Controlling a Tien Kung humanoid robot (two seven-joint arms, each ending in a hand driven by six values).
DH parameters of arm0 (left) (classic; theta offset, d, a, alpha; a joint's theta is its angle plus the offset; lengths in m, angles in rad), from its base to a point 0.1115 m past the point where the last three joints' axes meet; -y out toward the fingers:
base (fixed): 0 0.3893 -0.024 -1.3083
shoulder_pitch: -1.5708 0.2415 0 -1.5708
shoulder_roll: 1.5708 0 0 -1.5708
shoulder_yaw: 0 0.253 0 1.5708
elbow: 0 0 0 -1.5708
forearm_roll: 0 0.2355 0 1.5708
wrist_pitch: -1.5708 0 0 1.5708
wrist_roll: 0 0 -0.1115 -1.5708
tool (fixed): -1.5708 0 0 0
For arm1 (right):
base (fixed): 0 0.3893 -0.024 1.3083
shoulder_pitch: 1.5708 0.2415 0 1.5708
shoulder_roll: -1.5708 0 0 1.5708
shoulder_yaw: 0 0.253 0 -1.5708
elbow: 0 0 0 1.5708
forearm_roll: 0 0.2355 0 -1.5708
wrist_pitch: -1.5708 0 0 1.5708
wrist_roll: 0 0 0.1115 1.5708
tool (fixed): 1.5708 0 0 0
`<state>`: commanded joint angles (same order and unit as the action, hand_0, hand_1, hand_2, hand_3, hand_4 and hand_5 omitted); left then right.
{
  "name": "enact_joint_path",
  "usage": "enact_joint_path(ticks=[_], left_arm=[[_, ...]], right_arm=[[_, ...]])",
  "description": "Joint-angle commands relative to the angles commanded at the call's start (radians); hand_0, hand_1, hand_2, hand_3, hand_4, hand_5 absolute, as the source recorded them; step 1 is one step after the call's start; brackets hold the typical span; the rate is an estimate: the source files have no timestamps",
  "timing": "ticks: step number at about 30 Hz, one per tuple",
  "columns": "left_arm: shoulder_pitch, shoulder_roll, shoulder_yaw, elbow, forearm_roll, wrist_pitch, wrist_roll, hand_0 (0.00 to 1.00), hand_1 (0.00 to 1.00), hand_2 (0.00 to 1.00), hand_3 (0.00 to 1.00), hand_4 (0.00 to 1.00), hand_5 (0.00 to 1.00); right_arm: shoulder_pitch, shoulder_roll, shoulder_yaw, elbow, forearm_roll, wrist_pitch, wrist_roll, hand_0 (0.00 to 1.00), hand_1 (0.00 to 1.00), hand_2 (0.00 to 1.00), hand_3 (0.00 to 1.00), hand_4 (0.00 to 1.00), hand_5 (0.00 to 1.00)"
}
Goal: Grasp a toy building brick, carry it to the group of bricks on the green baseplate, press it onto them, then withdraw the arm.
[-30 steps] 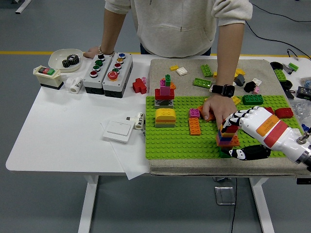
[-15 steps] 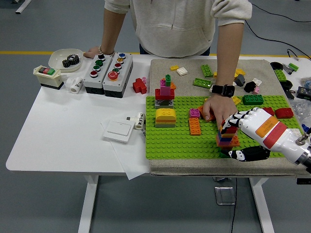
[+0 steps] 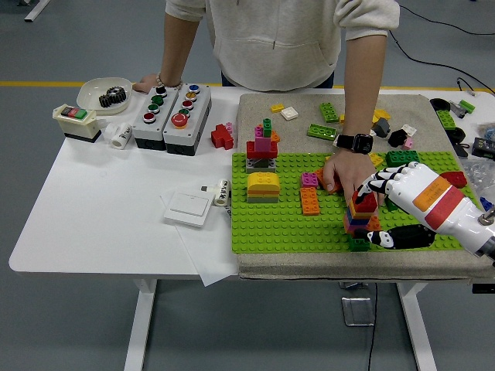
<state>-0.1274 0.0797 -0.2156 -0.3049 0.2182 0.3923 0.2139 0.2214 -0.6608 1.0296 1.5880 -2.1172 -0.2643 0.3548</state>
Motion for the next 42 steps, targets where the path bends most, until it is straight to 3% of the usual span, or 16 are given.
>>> enact_joint_path(ticks=[15,42], left_arm=[[0.000,0.000,-0.002,0.000,0.006,-0.001,0.003,0.737,0.725,0.721,0.589,0.638,0.663],[0.001,0.000,-0.005,0.000,0.012,-0.001,0.004,0.736,0.725,0.718,0.589,0.638,0.664]], right_arm=[[-0.009,0.008,-0.016,-0.033,-0.011,0.015,-0.002,0.325,0.512,0.606,0.539,0.823,0.543],[-0.006,0.003,0.023,-0.002,0.015,-0.006,0.005,0.340,0.516,0.607,0.540,0.819,0.537]])
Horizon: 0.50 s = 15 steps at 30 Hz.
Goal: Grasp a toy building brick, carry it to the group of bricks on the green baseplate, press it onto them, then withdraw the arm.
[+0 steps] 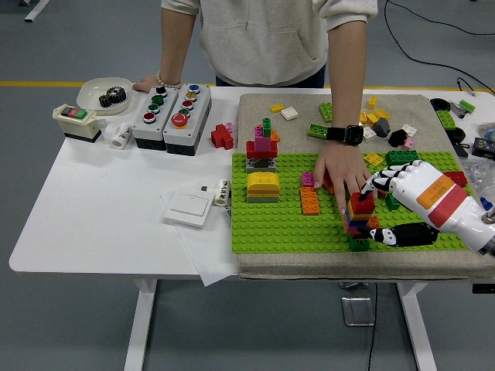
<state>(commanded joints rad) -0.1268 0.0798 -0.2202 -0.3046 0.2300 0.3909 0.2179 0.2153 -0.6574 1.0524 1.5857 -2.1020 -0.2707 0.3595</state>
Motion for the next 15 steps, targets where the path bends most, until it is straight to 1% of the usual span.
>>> enact_joint_path(ticks=[4,5,6,7,8,11,12,15], left_arm=[[0.002,0.000,-0.002,0.000,0.004,0.000,0.001,0.736,0.725,0.718,0.589,0.638,0.664],[0.003,-0.001,-0.003,0.000,0.005,0.000,0.002,0.736,0.725,0.718,0.589,0.638,0.664],[0.003,-0.001,-0.003,0.000,0.006,0.000,0.002,0.736,0.725,0.718,0.589,0.638,0.664],[0.004,-0.001,-0.004,0.000,0.007,0.000,0.003,0.736,0.725,0.718,0.589,0.638,0.664],[0.004,-0.001,-0.004,0.000,0.008,0.000,0.003,0.736,0.725,0.718,0.589,0.638,0.664],[0.007,-0.001,-0.007,0.000,0.012,0.000,0.005,0.736,0.725,0.718,0.589,0.638,0.664],[0.008,-0.001,-0.008,0.001,0.014,0.000,0.005,0.736,0.725,0.719,0.589,0.638,0.663],[0.009,-0.001,-0.009,0.001,0.016,0.000,0.006,0.736,0.725,0.719,0.589,0.638,0.663]], right_arm=[[-0.003,0.004,0.021,-0.005,0.012,-0.005,-0.002,0.340,0.516,0.607,0.540,0.819,0.537],[-0.004,0.008,0.031,-0.014,0.033,-0.009,-0.006,0.340,0.516,0.607,0.540,0.819,0.537],[-0.004,0.011,0.039,-0.022,0.053,-0.012,-0.012,0.466,0.599,0.679,0.560,0.826,0.542],[-0.005,0.016,0.049,-0.034,0.094,-0.015,-0.021,0.466,0.599,0.679,0.560,0.826,0.542],[-0.006,0.018,0.054,-0.038,0.110,-0.017,-0.025,0.466,0.599,0.679,0.560,0.826,0.542],[-0.006,0.033,0.079,-0.070,0.238,-0.022,-0.068,0.466,0.599,0.679,0.560,0.826,0.542],[-0.006,0.035,0.083,-0.076,0.277,-0.022,-0.077,0.710,0.726,0.789,0.708,0.862,0.552],[-0.011,0.036,0.102,-0.088,0.407,-0.009,-0.101,0.710,0.726,0.789,0.708,0.862,0.552]])
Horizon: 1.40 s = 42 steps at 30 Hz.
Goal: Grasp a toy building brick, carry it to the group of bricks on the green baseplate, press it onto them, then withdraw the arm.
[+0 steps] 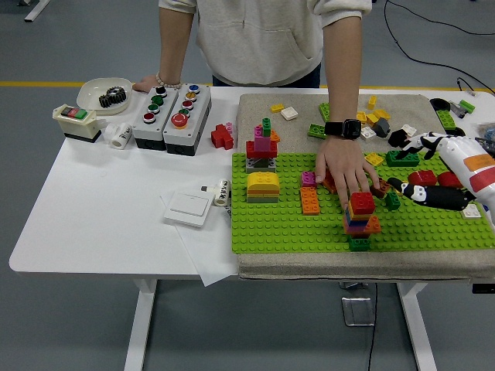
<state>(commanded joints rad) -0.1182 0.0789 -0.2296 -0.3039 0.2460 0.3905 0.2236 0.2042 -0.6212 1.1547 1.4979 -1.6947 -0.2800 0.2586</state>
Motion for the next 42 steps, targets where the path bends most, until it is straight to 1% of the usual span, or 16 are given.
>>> enact_joint_path(ticks=[2,3,8,9,10,14,15,20,21,26,27,28,31,32,33,42], left_arm=[[0.001,0.000,-0.001,0.000,0.000,0.000,0.000,0.736,0.725,0.719,0.589,0.638,0.663],[0.001,0.000,-0.001,0.000,0.001,0.000,0.000,0.736,0.725,0.719,0.589,0.638,0.663],[0.002,0.001,-0.001,0.000,0.004,-0.001,0.000,0.736,0.725,0.719,0.589,0.638,0.663],[0.003,0.001,-0.002,0.000,0.005,-0.001,0.001,0.736,0.725,0.719,0.589,0.637,0.662],[0.003,0.001,-0.002,0.000,0.006,-0.001,0.001,0.736,0.725,0.719,0.589,0.637,0.662],[0.002,0.001,0.002,-0.001,0.000,-0.001,-0.001,0.736,0.725,0.719,0.589,0.637,0.662],[0.001,0.001,0.005,-0.001,-0.006,0.000,-0.003,0.736,0.724,0.719,0.589,0.638,0.663],[-0.002,0.000,0.013,-0.002,-0.021,0.001,-0.008,0.736,0.724,0.719,0.589,0.638,0.663],[-0.003,0.000,0.014,-0.002,-0.023,0.001,-0.009,0.737,0.725,0.719,0.588,0.637,0.661],[-0.006,-0.001,0.015,-0.003,-0.024,0.000,-0.009,0.737,0.725,0.719,0.588,0.637,0.661],[-0.007,-0.001,0.015,-0.003,-0.025,0.000,-0.010,0.735,0.725,0.719,0.588,0.638,0.663],[-0.007,-0.001,0.016,-0.003,-0.025,0.000,-0.010,0.735,0.725,0.719,0.588,0.638,0.663],[-0.008,-0.002,0.017,-0.004,-0.026,-0.001,-0.010,0.735,0.725,0.719,0.588,0.638,0.663],[-0.008,-0.002,0.017,-0.004,-0.026,-0.001,-0.010,0.735,0.725,0.719,0.588,0.638,0.663],[-0.008,-0.002,0.017,-0.004,-0.026,-0.001,-0.010,0.737,0.724,0.719,0.589,0.637,0.664],[-0.008,-0.002,0.014,-0.005,-0.019,-0.001,-0.007,0.737,0.724,0.719,0.588,0.638,0.665]], right_arm=[[-0.004,0.002,0.015,0.000,0.085,0.010,-0.003,0.710,0.726,0.789,0.708,0.862,0.552],[-0.005,0.003,0.022,0.001,0.130,0.014,-0.004,0.765,0.768,0.820,0.822,0.928,0.623],[-0.007,0.010,0.061,0.003,0.331,0.036,-0.016,0.765,0.768,0.820,0.822,0.928,0.623],[-0.008,0.012,0.075,0.001,0.377,0.043,-0.024,0.820,0.806,0.848,0.853,0.998,0.785],[-0.008,0.013,0.080,0.000,0.416,0.045,-0.027,0.820,0.806,0.848,0.853,0.998,0.785],[-0.015,0.025,0.143,-0.023,0.585,0.083,-0.058,0.820,0.806,0.848,0.853,0.998,0.785],[-0.016,0.028,0.159,-0.031,0.631,0.090,-0.062,0.868,0.823,0.860,0.877,0.998,0.879],[-0.017,0.039,0.204,-0.057,0.845,0.088,-0.068,0.868,0.823,0.860,0.877,0.998,0.879],[-0.017,0.040,0.210,-0.064,0.884,0.090,-0.071,0.876,0.831,0.864,0.910,0.998,0.933],[-0.014,0.046,0.232,-0.096,1.098,0.112,-0.090,0.876,0.831,0.864,0.910,0.998,0.933],[-0.015,0.047,0.234,-0.102,1.138,0.117,-0.094,0.894,0.841,0.870,0.893,0.998,0.964],[-0.015,0.047,0.236,-0.107,1.178,0.121,-0.097,0.894,0.841,0.870,0.893,0.998,0.964],[-0.016,0.049,0.240,-0.122,1.212,0.134,-0.107,0.894,0.841,0.870,0.893,0.998,0.964],[-0.017,0.049,0.240,-0.127,1.211,0.140,-0.111,0.894,0.841,0.870,0.893,0.998,0.964],[-0.017,0.049,0.240,-0.129,1.211,0.142,-0.112,0.897,0.840,0.869,0.891,0.998,0.990],[-0.020,0.049,0.237,-0.135,1.207,0.156,-0.141,0.898,0.841,0.866,0.891,0.998,0.998]])
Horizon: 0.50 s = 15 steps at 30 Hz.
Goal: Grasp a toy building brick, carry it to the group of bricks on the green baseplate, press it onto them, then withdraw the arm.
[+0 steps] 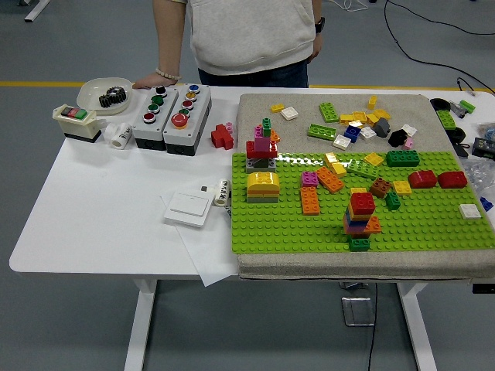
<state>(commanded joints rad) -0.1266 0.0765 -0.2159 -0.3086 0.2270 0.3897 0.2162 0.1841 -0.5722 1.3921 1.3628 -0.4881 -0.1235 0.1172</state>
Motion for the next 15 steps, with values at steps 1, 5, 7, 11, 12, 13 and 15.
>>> enact_joint_path(ticks=[1,5,7,11,12,13,15], left_arm=[[0.000,0.000,0.000,0.000,0.000,0.000,0.000,0.737,0.724,0.719,0.588,0.638,0.665],[0.000,0.000,0.001,0.000,-0.002,0.000,-0.001,0.736,0.725,0.718,0.589,0.637,0.666],[0.000,0.000,0.001,0.000,-0.003,0.000,-0.001,0.736,0.725,0.718,0.589,0.637,0.666],[0.000,-0.001,0.001,-0.001,-0.002,-0.001,-0.001,0.736,0.725,0.720,0.589,0.636,0.667],[0.000,-0.001,0.001,-0.001,-0.002,-0.001,-0.001,0.736,0.725,0.720,0.589,0.636,0.667],[0.000,-0.001,0.001,-0.001,0.000,-0.001,-0.001,0.736,0.725,0.720,0.589,0.636,0.667],[0.000,-0.001,0.001,-0.001,-0.001,-0.002,-0.001,0.736,0.724,0.720,0.589,0.636,0.666]], right_arm=[[0.000,0.000,0.000,0.000,0.000,0.002,-0.002,0.898,0.841,0.866,0.891,0.998,0.998],[0.000,0.001,0.000,-0.002,0.001,0.004,-0.008,0.901,0.842,0.865,0.890,0.998,0.998],[0.000,0.001,0.000,-0.002,0.002,0.004,-0.008,0.901,0.842,0.865,0.890,0.998,0.998],[0.000,0.001,0.001,-0.003,0.006,-0.002,-0.006,0.903,0.842,0.864,0.888,0.998,0.998],[0.000,0.001,0.001,-0.003,0.007,-0.002,-0.006,0.903,0.842,0.864,0.888,0.998,0.998],[0.000,0.001,0.002,-0.004,0.007,-0.004,-0.005,0.903,0.842,0.864,0.888,0.998,0.998],[-0.001,0.001,0.003,-0.004,0.008,-0.006,-0.003,0.904,0.842,0.863,0.892,0.998,0.998]])
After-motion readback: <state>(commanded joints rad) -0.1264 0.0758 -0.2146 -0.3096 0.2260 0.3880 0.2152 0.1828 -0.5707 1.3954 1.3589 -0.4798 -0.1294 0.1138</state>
